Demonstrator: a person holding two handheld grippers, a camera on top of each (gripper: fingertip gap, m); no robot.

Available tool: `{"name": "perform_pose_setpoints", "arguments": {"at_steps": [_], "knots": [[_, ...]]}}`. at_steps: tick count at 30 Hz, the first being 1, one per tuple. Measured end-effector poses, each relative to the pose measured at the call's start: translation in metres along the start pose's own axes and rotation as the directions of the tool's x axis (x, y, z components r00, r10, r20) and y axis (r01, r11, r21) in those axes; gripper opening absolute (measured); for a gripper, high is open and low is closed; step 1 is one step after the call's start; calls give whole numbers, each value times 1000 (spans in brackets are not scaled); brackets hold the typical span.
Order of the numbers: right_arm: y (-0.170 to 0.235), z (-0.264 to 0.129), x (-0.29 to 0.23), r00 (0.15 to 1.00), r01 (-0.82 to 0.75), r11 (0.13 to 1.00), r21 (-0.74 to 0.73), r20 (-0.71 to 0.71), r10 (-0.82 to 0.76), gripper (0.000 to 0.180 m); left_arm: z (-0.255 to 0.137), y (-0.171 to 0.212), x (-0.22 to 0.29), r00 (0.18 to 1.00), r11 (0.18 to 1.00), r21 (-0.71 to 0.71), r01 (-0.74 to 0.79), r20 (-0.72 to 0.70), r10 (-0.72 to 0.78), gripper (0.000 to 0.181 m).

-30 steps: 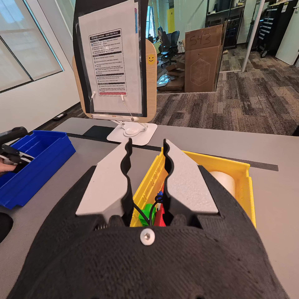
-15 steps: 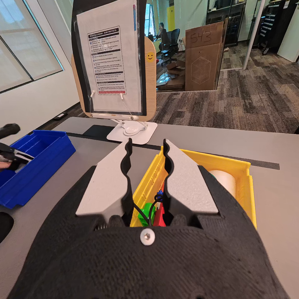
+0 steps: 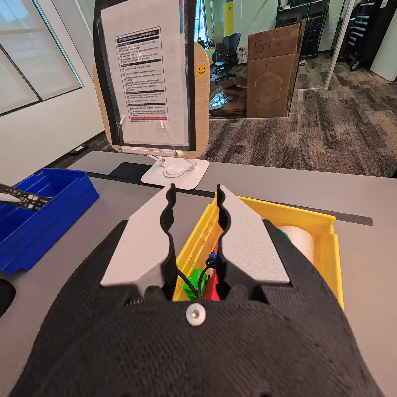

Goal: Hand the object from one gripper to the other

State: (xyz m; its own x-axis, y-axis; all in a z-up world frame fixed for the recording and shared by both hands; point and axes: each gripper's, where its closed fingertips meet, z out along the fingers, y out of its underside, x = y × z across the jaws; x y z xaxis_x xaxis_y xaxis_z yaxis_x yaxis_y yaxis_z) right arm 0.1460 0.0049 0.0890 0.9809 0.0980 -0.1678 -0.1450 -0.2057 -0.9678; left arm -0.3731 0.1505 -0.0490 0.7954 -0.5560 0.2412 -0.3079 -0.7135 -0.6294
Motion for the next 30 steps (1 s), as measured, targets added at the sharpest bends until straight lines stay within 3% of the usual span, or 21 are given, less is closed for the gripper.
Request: {"name": "perform_pose_setpoints", "arguments": {"at_steps": [4,17,22,25,28,30], "knots": [[2,4,-3,1000,13,1000,-14,3,-13,37,-21,-11,2,999,995,101,16,-36,-12,23],[8,17,-13,998,59,997,-53,11,-59,37,-36,-28,18,998,982,184,-38,-43,47,23],[-3,23,-64,970,154,988,13,186,-154,38,-69,-48,73,971,940,319,-121,-157,178,23],[-6,18,-139,857,215,973,87,462,-231,40,-92,-49,114,934,905,368,-212,-195,299,23],[9,1,-224,621,259,957,132,736,-270,43,-108,-45,153,893,869,389,-304,-202,403,23],[26,-10,-274,447,298,939,173,844,-297,46,-114,-39,181,850,840,402,-364,-227,476,23]]}}
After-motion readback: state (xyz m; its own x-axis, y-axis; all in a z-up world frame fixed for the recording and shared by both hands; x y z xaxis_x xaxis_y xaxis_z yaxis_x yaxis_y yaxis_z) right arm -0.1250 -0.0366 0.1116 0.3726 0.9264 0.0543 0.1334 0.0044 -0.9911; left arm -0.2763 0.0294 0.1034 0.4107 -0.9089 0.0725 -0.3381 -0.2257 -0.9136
